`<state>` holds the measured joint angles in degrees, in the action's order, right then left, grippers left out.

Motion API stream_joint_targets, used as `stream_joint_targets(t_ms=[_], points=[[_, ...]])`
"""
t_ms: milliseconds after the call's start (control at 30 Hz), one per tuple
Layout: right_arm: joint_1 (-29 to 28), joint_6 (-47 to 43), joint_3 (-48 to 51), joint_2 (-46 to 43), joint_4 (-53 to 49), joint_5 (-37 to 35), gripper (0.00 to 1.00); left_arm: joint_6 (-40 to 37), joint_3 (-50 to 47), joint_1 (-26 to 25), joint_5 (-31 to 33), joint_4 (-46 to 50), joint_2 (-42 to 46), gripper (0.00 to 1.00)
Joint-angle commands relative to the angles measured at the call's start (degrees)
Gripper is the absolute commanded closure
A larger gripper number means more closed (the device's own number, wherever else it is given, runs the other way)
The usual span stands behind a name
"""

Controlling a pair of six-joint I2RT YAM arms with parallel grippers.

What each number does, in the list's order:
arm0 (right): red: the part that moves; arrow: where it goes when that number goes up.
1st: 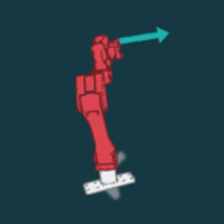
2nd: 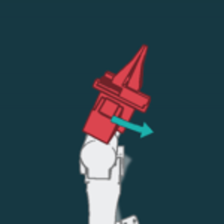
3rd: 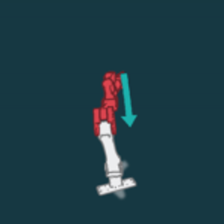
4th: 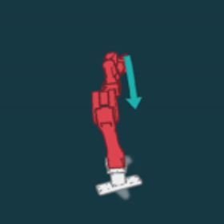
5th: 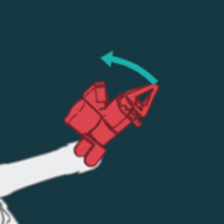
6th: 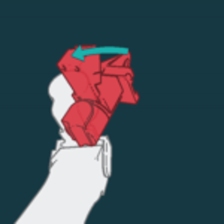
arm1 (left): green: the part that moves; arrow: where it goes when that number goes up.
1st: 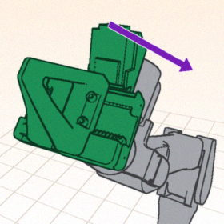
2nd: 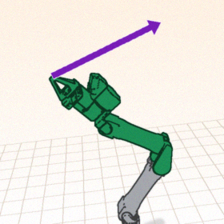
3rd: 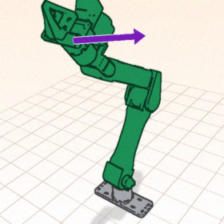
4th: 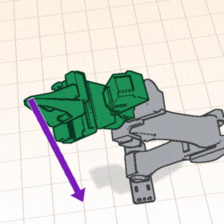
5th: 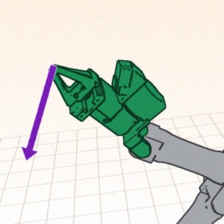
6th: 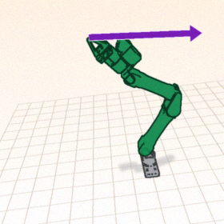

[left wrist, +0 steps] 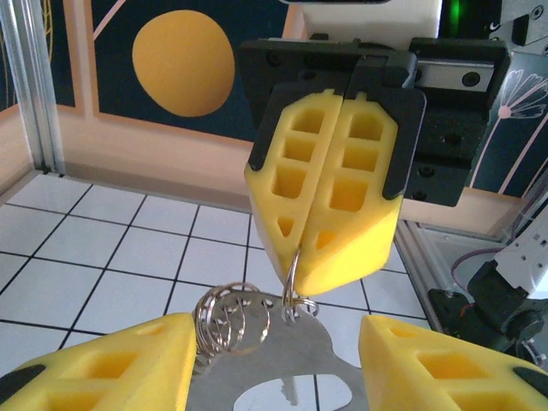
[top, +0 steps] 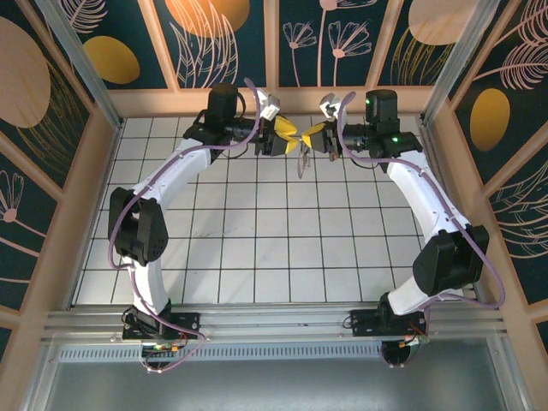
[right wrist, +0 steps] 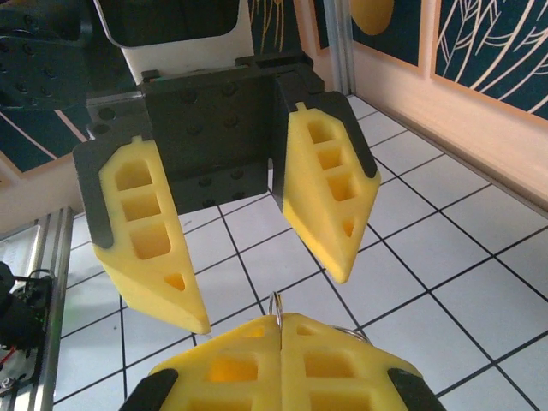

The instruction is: Put the keys on the keyring

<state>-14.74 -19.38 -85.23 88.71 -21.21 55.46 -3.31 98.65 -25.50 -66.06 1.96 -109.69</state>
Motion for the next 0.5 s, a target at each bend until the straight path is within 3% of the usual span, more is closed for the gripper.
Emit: stream_joint_targets(t_ms=[0,333,467], points=[[-0.5,-0.7,-0.2,0.4,2.3,2.8,1.00,2.5,1.5,-0.1,-2.5,-3.9,-1.1,0.47],[-0.8,-0.3,0.2,0.5,3.1,4.0,1.00,3.8,2.7,-1.0,-3.1,-5.1,-2.3,0.50],[-0.9,-0.4,0.2,0.6,3.2,4.1,1.00,4.6,2.9,-1.3,-3.4,-6.2,-2.4,0.58]])
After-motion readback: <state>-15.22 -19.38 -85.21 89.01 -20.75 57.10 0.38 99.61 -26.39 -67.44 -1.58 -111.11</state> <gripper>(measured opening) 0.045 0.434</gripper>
